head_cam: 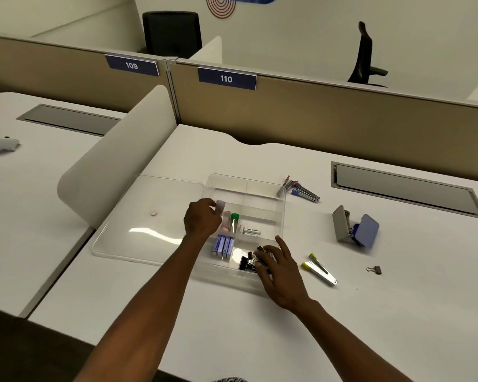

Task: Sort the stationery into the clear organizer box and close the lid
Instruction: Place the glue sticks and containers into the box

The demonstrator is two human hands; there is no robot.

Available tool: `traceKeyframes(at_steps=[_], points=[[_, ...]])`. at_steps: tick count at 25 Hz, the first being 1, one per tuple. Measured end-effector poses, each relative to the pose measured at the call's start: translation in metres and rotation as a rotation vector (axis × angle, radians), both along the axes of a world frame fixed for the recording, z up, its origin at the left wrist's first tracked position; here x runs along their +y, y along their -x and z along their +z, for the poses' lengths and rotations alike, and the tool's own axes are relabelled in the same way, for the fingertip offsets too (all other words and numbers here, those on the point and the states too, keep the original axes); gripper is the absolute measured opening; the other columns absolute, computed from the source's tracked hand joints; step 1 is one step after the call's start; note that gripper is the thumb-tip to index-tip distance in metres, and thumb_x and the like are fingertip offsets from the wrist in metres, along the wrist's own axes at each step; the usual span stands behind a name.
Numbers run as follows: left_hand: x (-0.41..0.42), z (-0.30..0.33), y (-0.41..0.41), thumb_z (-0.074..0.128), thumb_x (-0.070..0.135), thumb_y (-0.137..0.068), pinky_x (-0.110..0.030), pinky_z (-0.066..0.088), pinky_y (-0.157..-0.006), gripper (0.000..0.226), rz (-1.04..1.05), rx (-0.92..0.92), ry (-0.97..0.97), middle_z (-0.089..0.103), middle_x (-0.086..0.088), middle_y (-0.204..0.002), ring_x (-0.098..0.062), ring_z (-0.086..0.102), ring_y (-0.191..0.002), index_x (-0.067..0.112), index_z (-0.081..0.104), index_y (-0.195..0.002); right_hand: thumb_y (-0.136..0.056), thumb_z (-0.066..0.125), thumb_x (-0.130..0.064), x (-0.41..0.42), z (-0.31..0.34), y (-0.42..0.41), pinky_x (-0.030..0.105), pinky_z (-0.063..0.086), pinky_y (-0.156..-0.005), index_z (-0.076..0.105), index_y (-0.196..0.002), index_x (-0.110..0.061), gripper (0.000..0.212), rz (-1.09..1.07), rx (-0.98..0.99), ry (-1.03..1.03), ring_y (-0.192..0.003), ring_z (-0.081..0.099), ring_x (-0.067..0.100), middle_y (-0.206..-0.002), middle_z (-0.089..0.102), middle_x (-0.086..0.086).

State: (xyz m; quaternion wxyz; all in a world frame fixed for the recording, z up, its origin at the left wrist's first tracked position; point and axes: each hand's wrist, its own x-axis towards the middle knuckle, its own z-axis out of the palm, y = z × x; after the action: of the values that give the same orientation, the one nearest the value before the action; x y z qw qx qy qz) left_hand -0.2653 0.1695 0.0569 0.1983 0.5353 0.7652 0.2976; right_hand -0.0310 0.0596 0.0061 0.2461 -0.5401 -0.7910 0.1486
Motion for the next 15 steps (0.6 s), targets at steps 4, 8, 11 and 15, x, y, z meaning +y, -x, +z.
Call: traceKeyframes(at_steps=[4,8,11,15], points=[[0.006,-0.007,-0.011,0.049,0.041,-0.097,-0.037,0.044,-0.083,0.038,-0.063,0.297,0.035,0.074,-0.01,-0.093,-0.031,0.067,-0.09,0.01,0.071,-0.094,-0.102,0.048,-0.036,0.0,-0.002,0.0,0.036,0.036,-0.113,0.064,-0.128,-0.026,0.032,-0.004,-0.014,-0.005,-0.153,0.017,0.022,-0.133,0.057,-0.004],[0.002,-0.017,-0.016,0.044,0.033,-0.099,-0.036,0.034,-0.083,0.033,-0.098,0.451,0.06,0.072,-0.007,-0.089,-0.026,0.064,-0.085,0.011,0.068,-0.09,-0.102,0.047,-0.037,-0.002,-0.002,0.0,0.039,0.038,-0.112,0.064,-0.128,-0.026,0.032,-0.012,-0.029,0.004,-0.153,0.017,0.022,-0.135,0.057,-0.005],[0.002,-0.018,-0.016,0.041,0.034,-0.1,-0.036,0.033,-0.085,0.035,-0.112,0.483,0.085,0.072,-0.006,-0.091,-0.024,0.063,-0.086,0.012,0.067,-0.092,-0.102,0.048,-0.035,-0.001,-0.001,0.0,0.039,0.038,-0.112,0.064,-0.128,-0.026,0.032,-0.01,-0.025,0.013,-0.153,0.016,0.022,-0.135,0.057,-0.004],[0.0,-0.02,-0.014,0.051,0.026,-0.096,-0.036,0.031,-0.085,0.022,-0.148,0.466,0.065,0.072,-0.008,-0.093,-0.027,0.064,-0.088,0.013,0.069,-0.095,-0.102,0.047,-0.036,-0.001,-0.001,0.0,0.038,0.036,-0.113,0.063,-0.129,-0.026,0.033,-0.007,-0.022,0.018,-0.154,0.015,0.021,-0.136,0.056,-0.004]])
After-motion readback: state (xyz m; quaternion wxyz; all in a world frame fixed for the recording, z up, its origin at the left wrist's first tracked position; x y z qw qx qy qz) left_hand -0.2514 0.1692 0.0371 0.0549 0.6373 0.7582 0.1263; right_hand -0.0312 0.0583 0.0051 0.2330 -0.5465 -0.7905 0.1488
